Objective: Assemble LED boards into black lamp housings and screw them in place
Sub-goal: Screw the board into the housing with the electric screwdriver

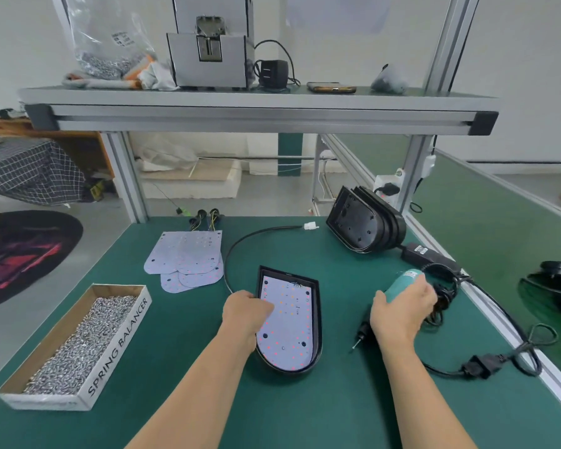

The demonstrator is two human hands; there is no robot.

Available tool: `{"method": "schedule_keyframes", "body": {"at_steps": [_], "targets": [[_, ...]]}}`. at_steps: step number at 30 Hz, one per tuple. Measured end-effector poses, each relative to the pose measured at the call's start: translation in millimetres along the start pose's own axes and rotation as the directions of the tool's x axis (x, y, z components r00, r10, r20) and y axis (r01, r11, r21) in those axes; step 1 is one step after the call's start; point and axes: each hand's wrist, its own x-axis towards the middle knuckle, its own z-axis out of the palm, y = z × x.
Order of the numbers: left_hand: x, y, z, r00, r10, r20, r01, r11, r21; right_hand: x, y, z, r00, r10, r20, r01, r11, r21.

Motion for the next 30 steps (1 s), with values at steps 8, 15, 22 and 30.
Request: {"method": "schedule_keyframes", "body": {"at_steps": [8, 15, 22, 30], "targets": [[-15.2, 2.3, 1.7, 0.982, 0.125, 0.141, -0.113, 0.989, -0.093, -1.9, 6.0, -4.9, 0.993, -0.119, 0.018, 0.119, 0.993, -0.004], [-37.2, 24.8, -16.3, 0.795, 0.504, 0.339, -0.577, 0.801, 0.162, -8.7, -11.1, -4.7, 0.923, -0.381, 0.052, 0.380, 0.925, 0.019], [-69.1, 47.5, -40.0, 0.397, 0.583, 0.709, -0.917, 0.215, 0.336, 0.1, -42.9, 2.3, 0.670, -0.639, 0.377, 0.670, 0.739, 0.061], [-93.4, 69.9, -65.4, 0.320, 0.724, 0.611, -0.939, 0.156, 0.306, 3.8, -60.0, 0.5, 0.857, -0.487, 0.166, 0.431, 0.856, 0.287]]}}
